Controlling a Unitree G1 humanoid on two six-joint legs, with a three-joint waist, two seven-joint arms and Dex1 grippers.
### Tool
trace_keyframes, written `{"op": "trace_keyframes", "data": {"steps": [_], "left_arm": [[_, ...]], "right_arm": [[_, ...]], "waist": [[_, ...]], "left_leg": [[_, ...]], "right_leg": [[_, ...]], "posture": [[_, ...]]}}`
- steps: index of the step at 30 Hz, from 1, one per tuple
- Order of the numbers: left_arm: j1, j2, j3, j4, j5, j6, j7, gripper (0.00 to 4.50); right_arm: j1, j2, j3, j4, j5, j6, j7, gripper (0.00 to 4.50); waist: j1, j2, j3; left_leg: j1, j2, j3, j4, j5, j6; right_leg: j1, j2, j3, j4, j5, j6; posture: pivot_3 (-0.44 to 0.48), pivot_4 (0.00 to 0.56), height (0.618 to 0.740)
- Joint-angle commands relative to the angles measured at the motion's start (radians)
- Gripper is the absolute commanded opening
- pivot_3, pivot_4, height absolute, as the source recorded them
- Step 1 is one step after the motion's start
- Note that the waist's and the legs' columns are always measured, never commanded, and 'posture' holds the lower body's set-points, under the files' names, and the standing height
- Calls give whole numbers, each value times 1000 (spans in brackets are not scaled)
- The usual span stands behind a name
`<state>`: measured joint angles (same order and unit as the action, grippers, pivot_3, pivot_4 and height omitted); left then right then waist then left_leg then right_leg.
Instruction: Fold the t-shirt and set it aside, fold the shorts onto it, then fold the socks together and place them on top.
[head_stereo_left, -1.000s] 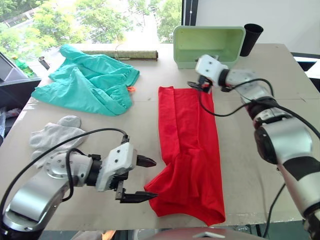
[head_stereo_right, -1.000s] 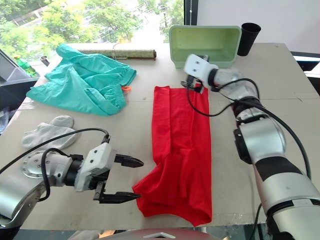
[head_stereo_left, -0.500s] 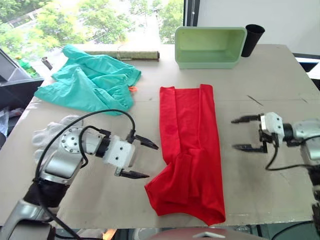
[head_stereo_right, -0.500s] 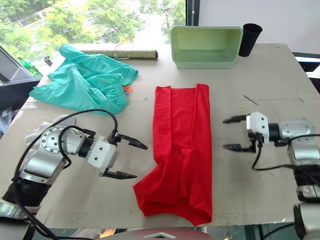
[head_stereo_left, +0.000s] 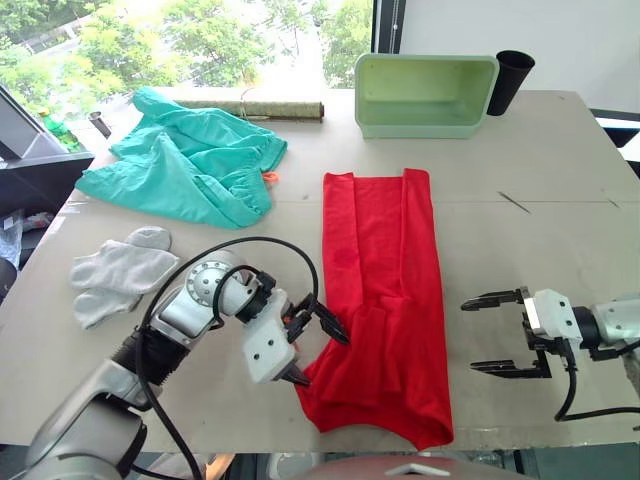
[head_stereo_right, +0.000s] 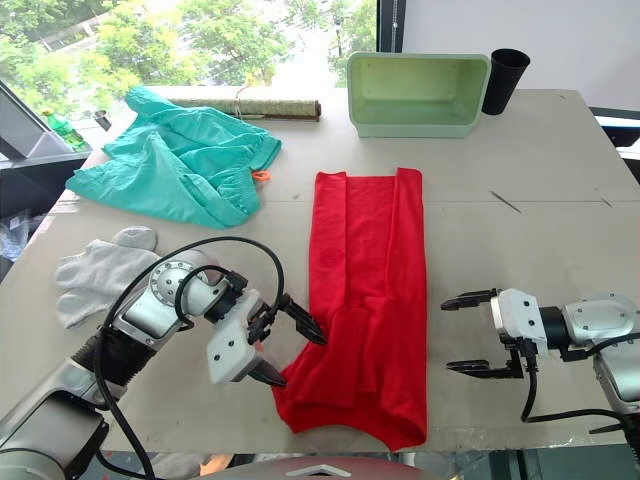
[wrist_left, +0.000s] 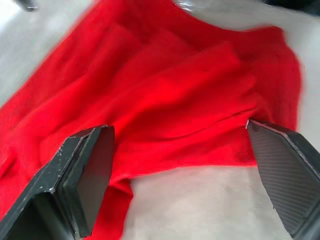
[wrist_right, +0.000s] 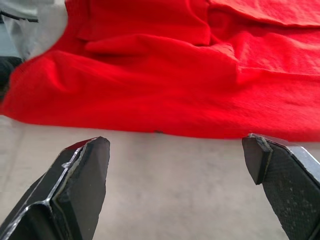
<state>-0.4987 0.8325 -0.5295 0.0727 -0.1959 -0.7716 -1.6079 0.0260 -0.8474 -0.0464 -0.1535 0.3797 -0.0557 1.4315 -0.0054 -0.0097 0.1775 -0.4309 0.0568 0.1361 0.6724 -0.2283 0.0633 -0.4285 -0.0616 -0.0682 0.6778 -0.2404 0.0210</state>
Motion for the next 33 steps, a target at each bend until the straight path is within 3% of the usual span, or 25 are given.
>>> {"op": "trace_keyframes", "data": {"steps": [1,6,11,18,23,26,27,28,33], "left_arm": [[-22,44,-79,8,-29,-65,-7,4500],[-87,103,-234,24,-58,-125,-7,4500],[-116,117,-300,38,-97,-117,-7,4500],[-101,123,-296,68,-120,-95,-7,4500],[-59,109,-235,41,-174,-4,-7,4500],[-55,119,-225,35,-171,33,-7,3902],[-52,120,-219,33,-174,45,-7,3458],[-49,120,-213,32,-177,51,-7,3458],[-27,109,-182,24,-186,65,-7,1372]], "right_arm": [[8,-13,-21,-46,28,14,-16,4471],[14,-11,-16,-69,34,38,-40,4471],[27,-9,-9,-92,40,52,-51,4471],[43,-9,0,-119,43,47,-43,4471],[34,-2,12,-112,40,40,-41,4471],[29,2,19,-105,39,37,-40,4500],[28,2,21,-104,39,35,-37,4500],[27,2,22,-103,41,34,-36,4500],[24,4,29,-106,55,27,-22,4500]], "waist": [[0,0,0],[0,0,0],[0,0,0],[0,0,0],[0,0,0],[2,0,0],[2,0,0],[6,-1,0],[11,-1,0]], "left_leg": [[0,0,0,0,0,0],[0,0,0,0,0,0],[0,0,0,0,0,0],[0,0,0,0,0,0],[0,0,0,0,0,0],[0,0,-1,1,0,0],[0,0,-1,1,0,0],[0,0,-1,1,0,0],[-1,0,-1,2,0,0]], "right_leg": [[0,0,0,0,0,0],[0,1,0,0,0,0],[0,2,0,0,-1,1],[0,2,1,0,-2,3],[0,2,1,0,-2,3],[0,2,0,0,-2,3],[0,2,0,0,-2,3],[0,2,0,0,-2,3],[0,2,0,0,-2,3]], "posture": [[0,150,740],[0,150,740],[0,150,740],[0,150,740],[0,150,740],[0,150,740],[0,150,740],[0,150,740],[0,150,740]]}}
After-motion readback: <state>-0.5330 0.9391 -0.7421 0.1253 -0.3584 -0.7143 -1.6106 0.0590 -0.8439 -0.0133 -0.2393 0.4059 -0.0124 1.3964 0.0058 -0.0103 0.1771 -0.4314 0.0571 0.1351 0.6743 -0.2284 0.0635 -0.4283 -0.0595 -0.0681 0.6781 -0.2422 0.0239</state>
